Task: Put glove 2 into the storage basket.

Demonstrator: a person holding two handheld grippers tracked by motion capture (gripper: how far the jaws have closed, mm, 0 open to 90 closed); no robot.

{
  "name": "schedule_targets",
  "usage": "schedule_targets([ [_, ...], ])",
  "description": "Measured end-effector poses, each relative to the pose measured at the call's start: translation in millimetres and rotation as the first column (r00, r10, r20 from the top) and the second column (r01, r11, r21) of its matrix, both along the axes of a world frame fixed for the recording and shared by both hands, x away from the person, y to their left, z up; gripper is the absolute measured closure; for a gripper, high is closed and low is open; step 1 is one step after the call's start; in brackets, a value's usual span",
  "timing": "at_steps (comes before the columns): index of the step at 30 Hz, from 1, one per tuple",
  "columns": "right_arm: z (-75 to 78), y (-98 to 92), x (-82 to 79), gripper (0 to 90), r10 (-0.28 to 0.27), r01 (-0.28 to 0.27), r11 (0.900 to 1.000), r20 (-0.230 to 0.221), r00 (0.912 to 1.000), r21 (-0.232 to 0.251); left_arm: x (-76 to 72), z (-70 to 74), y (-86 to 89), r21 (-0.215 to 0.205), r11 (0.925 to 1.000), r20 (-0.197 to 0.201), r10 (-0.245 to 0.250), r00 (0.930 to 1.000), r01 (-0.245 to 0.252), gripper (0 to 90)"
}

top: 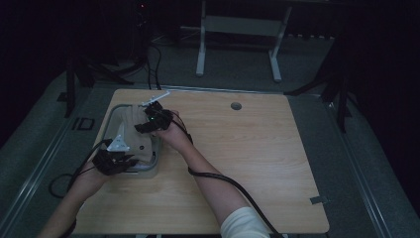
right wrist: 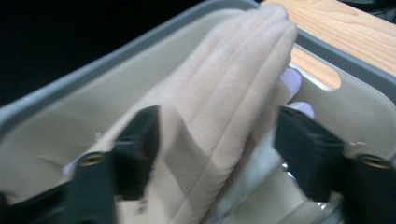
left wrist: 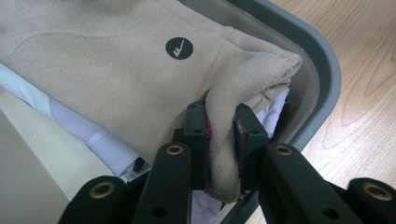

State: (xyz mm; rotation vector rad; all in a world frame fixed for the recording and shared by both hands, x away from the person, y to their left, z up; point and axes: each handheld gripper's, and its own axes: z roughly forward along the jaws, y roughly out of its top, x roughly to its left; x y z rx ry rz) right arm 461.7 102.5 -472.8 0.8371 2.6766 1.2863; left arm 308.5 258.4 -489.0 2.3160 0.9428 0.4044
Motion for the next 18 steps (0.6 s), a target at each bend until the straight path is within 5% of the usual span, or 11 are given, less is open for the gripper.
schedule_targets([
  [2,5.3,-4.2,-1.9,17.8,0.025,-0.025,1.0,-0.012,0.9996,0.013,0.1,0.9,1.3,-0.026,0.9996,-0.014,0.006,0.9999,-0.007,72.9],
  [4,10.4,-9.2,-5.4,17.3,0.034,-0.034,0.999,-0.006,0.9994,0.018,-0.1,3.5,3.0,-0.046,0.9988,-0.013,0.015,0.9998,-0.016,63.7],
  [7,16.3,-17.7,-11.5,16.0,0.045,-0.044,0.999,0.028,0.9986,-0.005,-0.5,10.6,5.7,-0.114,0.9924,-0.012,0.045,0.9989,-0.046,37.3],
  [11,24.5,-32.4,-18.3,16.0,0.045,-0.046,0.999,0.045,0.998,0.017,-1.6,16.8,3.9,-0.115,0.9907,0.009,0.074,0.9972,-0.073,13.0],
  [13,27.2,-39.2,-22.9,16.5,0.055,-0.056,0.998,0.062,0.9965,0.014,-4.3,19.5,2.3,-0.149,0.9856,0.046,0.087,0.9951,-0.08,12.7],
  [16,28.0,-50.9,-28.3,19.4,0.082,-0.083,0.996,0.033,0.9961,0.013,-7.0,22.6,-2.5,-0.234,0.9681,0.066,0.109,0.9919,-0.091,11.1],
  [18,26.6,-55.1,-30.4,19.6,0.088,-0.088,0.996,0.045,0.9951,0.0,-9.0,23.4,-7.3,-0.245,0.9656,0.075,0.107,0.9915,-0.086,10.5],
])
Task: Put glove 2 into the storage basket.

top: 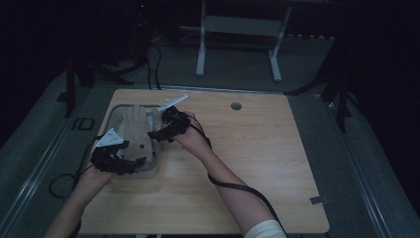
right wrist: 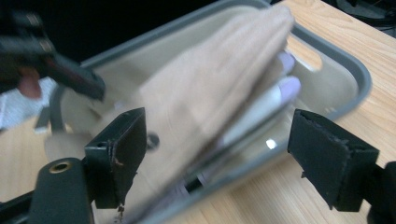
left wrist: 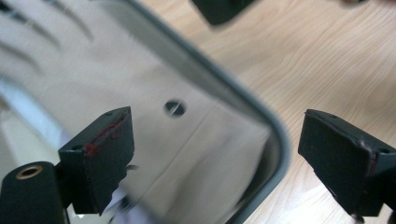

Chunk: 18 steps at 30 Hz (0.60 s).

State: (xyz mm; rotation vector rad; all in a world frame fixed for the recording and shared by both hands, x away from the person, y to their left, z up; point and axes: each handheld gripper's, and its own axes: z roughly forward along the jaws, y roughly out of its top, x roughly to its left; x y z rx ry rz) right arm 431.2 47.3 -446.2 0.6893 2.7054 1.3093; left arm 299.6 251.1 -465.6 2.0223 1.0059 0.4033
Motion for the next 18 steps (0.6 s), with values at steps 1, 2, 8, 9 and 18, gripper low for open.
schedule_targets([
  [1,-2.2,-5.1,-2.5,19.4,0.006,-0.006,1.0,0.01,0.9999,-0.004,-1.3,0.2,-4.6,-0.005,1.0,0.005,-0.007,1.0,0.007,9.7],
  [2,-3.8,-9.5,-4.8,19.4,0.011,-0.011,1.0,0.018,0.9998,-0.009,-2.2,0.3,-7.4,-0.006,0.9999,0.013,-0.013,0.9998,0.013,9.1],
  [8,-12.3,-29.3,-15.4,19.1,0.029,-0.028,0.999,0.035,0.999,-0.02,-8.1,2.5,-29.5,-0.02,0.9983,0.048,-0.054,0.9974,0.055,9.2],
  [9,-13.7,-31.6,-16.8,19.0,0.029,-0.028,0.999,0.035,0.999,-0.024,-9.0,2.8,-34.4,-0.031,0.9971,0.045,-0.068,0.9966,0.069,9.2],
  [18,-34.7,-67.5,-25.4,17.7,0.037,-0.035,0.999,0.049,0.9981,-0.038,-13.5,-9.9,-66.8,-0.028,0.9895,0.034,-0.141,0.9895,0.142,9.2],
])
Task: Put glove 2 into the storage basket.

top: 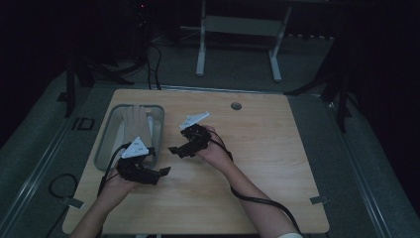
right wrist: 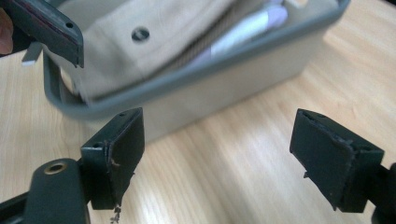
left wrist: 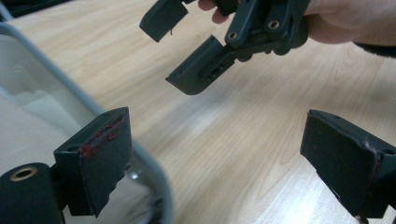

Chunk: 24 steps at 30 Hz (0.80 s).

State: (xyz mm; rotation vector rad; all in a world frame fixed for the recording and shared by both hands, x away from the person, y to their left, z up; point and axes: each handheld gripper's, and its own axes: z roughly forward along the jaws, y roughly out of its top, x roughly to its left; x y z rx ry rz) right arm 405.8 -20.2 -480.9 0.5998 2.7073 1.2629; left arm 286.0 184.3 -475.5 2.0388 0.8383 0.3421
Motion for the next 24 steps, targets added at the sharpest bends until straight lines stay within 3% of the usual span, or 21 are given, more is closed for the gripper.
schedule_targets([
  [12,-22.0,-40.1,-13.9,17.7,-0.023,0.023,1.0,0.006,0.9997,0.019,-4.1,-23.7,-39.6,0.011,0.9963,-0.027,-0.085,0.996,0.085,9.2],
  [24,-47.8,-78.4,-22.0,17.1,-0.047,0.047,0.999,-0.006,0.9989,0.012,-2.9,-51.0,-64.4,-0.022,0.9902,-0.048,-0.139,0.9892,0.138,9.2],
])
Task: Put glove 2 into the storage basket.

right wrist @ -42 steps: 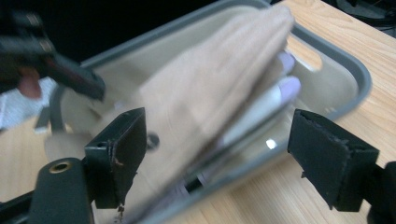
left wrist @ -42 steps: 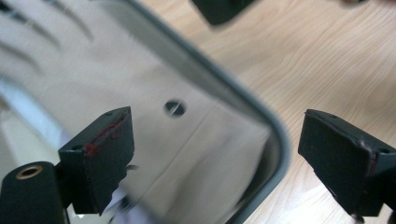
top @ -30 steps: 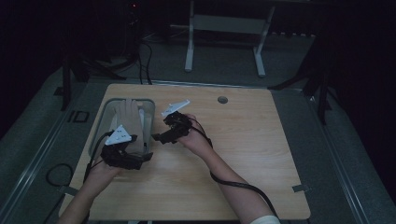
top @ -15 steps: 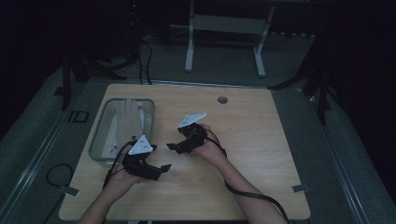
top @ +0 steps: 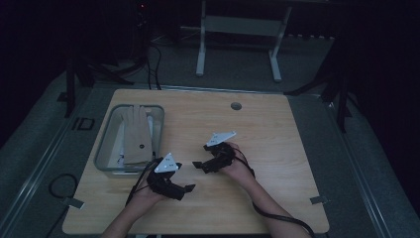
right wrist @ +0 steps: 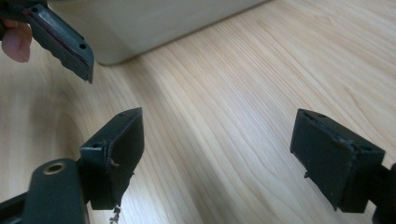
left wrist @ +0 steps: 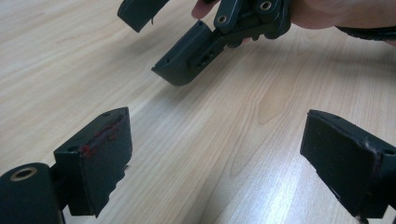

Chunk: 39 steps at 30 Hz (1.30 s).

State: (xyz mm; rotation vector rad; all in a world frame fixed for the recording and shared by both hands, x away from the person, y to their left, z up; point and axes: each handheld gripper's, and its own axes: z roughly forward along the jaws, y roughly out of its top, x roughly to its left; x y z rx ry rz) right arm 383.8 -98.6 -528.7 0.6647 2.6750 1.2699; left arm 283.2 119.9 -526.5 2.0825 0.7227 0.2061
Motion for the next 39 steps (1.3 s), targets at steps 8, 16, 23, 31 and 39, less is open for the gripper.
schedule_targets([
  [8,-10.8,-17.3,-6.7,15.7,-0.018,0.018,1.0,0.022,0.9996,0.0,0.4,-15.8,-12.4,-0.01,0.9997,-0.014,-0.023,0.9996,0.023,9.2],
  [16,-20.2,-31.7,-14.0,14.1,-0.032,0.032,0.999,0.048,0.9984,0.004,-1.3,-27.2,-22.2,-0.003,0.9988,0.001,-0.048,0.9988,0.048,9.2],
  [23,-30.2,-44.9,-24.2,16.5,-0.046,0.047,0.999,0.046,0.9979,-0.021,-2.0,-32.3,-23.8,-0.017,0.998,0.003,-0.06,0.9982,0.06,9.2],
  [31,-31.7,-53.3,-30.6,14.8,-0.049,0.05,0.999,0.082,0.9954,-0.012,-7.4,-32.5,-26.5,-0.016,0.9965,0.033,-0.082,0.9961,0.082,9.2],
  [39,-30.7,-57.4,-32.1,14.1,-0.054,0.054,0.999,0.082,0.9952,-0.003,-8.5,-32.4,-26.3,-0.034,0.9936,0.038,-0.106,0.9936,0.108,9.2],
])
